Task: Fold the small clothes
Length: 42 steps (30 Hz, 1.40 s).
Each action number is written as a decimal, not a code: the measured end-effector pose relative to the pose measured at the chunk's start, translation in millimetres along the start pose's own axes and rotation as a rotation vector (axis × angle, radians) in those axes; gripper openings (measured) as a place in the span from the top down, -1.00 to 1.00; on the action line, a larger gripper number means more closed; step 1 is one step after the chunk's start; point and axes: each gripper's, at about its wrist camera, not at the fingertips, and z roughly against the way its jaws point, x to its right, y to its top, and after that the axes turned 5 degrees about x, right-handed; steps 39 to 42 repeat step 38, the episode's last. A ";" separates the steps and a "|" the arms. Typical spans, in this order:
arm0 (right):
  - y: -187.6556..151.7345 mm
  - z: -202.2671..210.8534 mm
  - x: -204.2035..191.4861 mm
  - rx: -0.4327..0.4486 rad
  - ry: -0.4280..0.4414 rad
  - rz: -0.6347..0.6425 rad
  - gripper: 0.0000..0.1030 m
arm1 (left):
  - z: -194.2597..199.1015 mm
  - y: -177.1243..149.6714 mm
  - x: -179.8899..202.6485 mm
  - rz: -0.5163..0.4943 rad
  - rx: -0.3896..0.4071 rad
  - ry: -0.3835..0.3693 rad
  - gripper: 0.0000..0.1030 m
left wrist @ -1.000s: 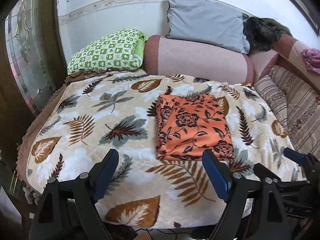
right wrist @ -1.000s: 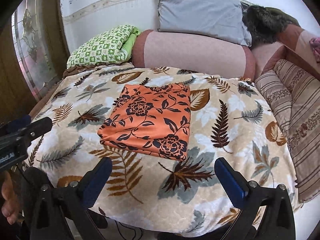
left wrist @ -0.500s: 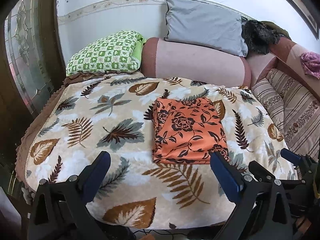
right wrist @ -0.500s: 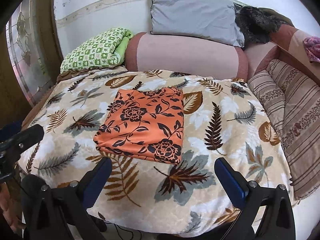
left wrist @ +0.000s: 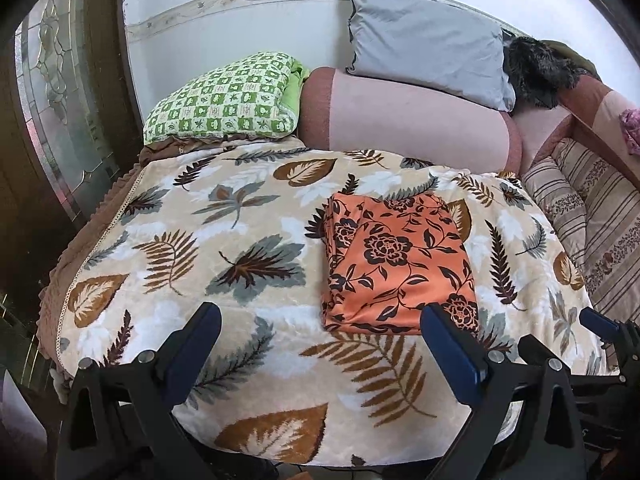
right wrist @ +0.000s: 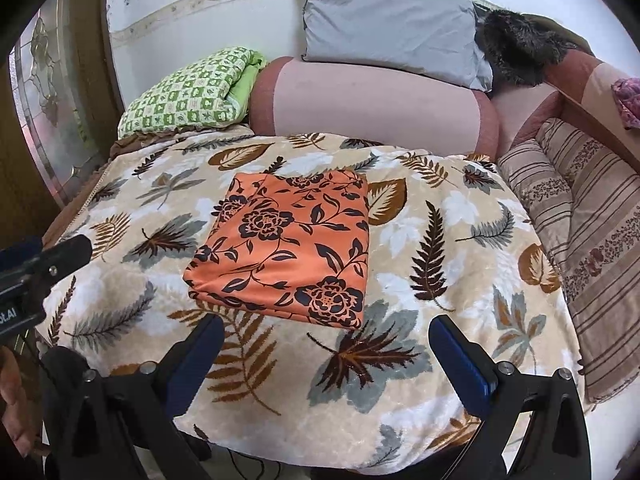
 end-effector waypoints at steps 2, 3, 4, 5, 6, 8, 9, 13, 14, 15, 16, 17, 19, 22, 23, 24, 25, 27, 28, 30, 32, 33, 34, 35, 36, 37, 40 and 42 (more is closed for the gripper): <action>-0.1 -0.3 -0.7 0.000 0.000 -0.002 -1.00 | -2.2 1.2 0.0 -0.002 0.002 0.006 -0.93; -0.1 -0.3 -0.5 0.001 0.001 -0.002 -1.00 | -2.9 1.5 0.2 -0.004 0.003 0.004 -0.93; 0.3 -1.5 -0.5 0.001 0.002 -0.002 -1.00 | -3.5 2.1 0.7 -0.006 0.005 0.004 -0.93; 0.4 -2.1 -1.1 0.001 0.001 -0.001 -1.00 | -4.2 2.8 1.3 -0.007 0.008 0.007 -0.93; 0.8 -2.2 -0.2 0.000 0.001 0.000 -1.00 | -4.4 3.2 1.7 -0.008 0.009 0.009 -0.93; 0.9 -2.3 -0.1 0.001 0.004 -0.001 -1.00 | -4.7 4.2 3.3 -0.014 0.015 0.007 -0.93; 1.5 -3.6 0.1 0.000 0.005 0.001 -1.00 | -4.6 4.8 4.1 -0.017 0.017 0.008 -0.93; 4.4 -5.9 1.7 0.001 0.009 0.002 -1.00 | -5.2 7.3 7.7 -0.025 0.019 0.002 -0.93; 5.2 -6.3 1.7 0.003 0.008 0.003 -1.00 | -5.5 7.9 8.1 -0.023 0.018 0.003 -0.93; 6.1 -6.9 2.3 0.004 0.009 0.003 -1.00 | -5.5 7.9 8.1 -0.024 0.018 0.002 -0.93; 6.3 -7.0 2.5 0.006 0.009 0.001 -1.00 | -6.0 8.6 8.8 -0.025 0.017 0.000 -0.93; 6.8 -7.4 3.0 0.007 0.011 0.000 -1.00 | -6.3 8.6 8.4 -0.026 0.016 0.000 -0.93; 6.9 -8.8 3.0 0.008 0.011 -0.003 -1.00 | -7.5 10.4 9.7 -0.024 0.015 0.004 -0.93; 7.0 -10.6 3.2 0.007 0.014 -0.007 -1.00 | -9.8 11.8 10.9 -0.027 0.009 0.001 -0.93; 7.1 -11.1 3.3 0.006 0.013 -0.006 -1.00 | -11.1 12.4 11.5 -0.028 0.007 -0.001 -0.93; 7.1 -11.1 3.1 0.006 0.011 -0.004 -1.00 | -13.0 13.3 12.2 -0.028 0.003 -0.002 -0.93; 6.9 -12.1 2.8 0.005 0.011 -0.004 -1.00 | -14.5 14.0 13.1 -0.029 -0.001 -0.004 -0.93; 7.2 -12.9 3.0 0.004 0.011 -0.006 -1.00 | -17.7 15.0 16.0 -0.036 -0.009 -0.011 -0.93; 7.2 -12.7 3.1 0.005 0.009 -0.006 -1.00 | -18.4 15.3 17.0 -0.039 -0.010 -0.012 -0.93; 7.3 -14.3 4.1 0.005 0.010 -0.009 -1.00 | -19.8 15.9 19.8 -0.048 -0.009 -0.016 -0.93; 7.1 -18.0 5.4 0.001 0.010 -0.014 -1.00 | -20.4 17.0 22.7 -0.059 -0.006 -0.019 -0.93; 6.9 -18.9 5.3 0.001 0.009 -0.015 -1.00 | -20.5 17.4 23.7 -0.062 -0.004 -0.021 -0.93; 6.9 -20.1 6.1 0.000 0.010 -0.017 -1.00 | -20.7 17.8 24.6 -0.066 -0.003 -0.022 -0.93; 7.1 -20.4 6.4 -0.001 0.011 -0.017 -1.00 | -21.2 18.3 25.6 -0.069 -0.001 -0.020 -0.93; 7.1 -21.5 7.1 -0.002 0.012 -0.018 -1.00 | -21.4 18.3 26.2 -0.071 0.001 -0.019 -0.93; 7.0 -21.5 6.9 -0.002 0.010 -0.017 -1.00 | -21.7 18.5 26.9 -0.073 0.002 -0.019 -0.93; 6.8 -22.2 7.4 -0.002 0.009 -0.018 -1.00 | -21.7 18.7 26.6 -0.074 0.002 -0.022 -0.93; 6.8 -22.2 7.4 -0.002 0.009 -0.018 -1.00 | -21.7 18.7 26.6 -0.074 0.002 -0.022 -0.93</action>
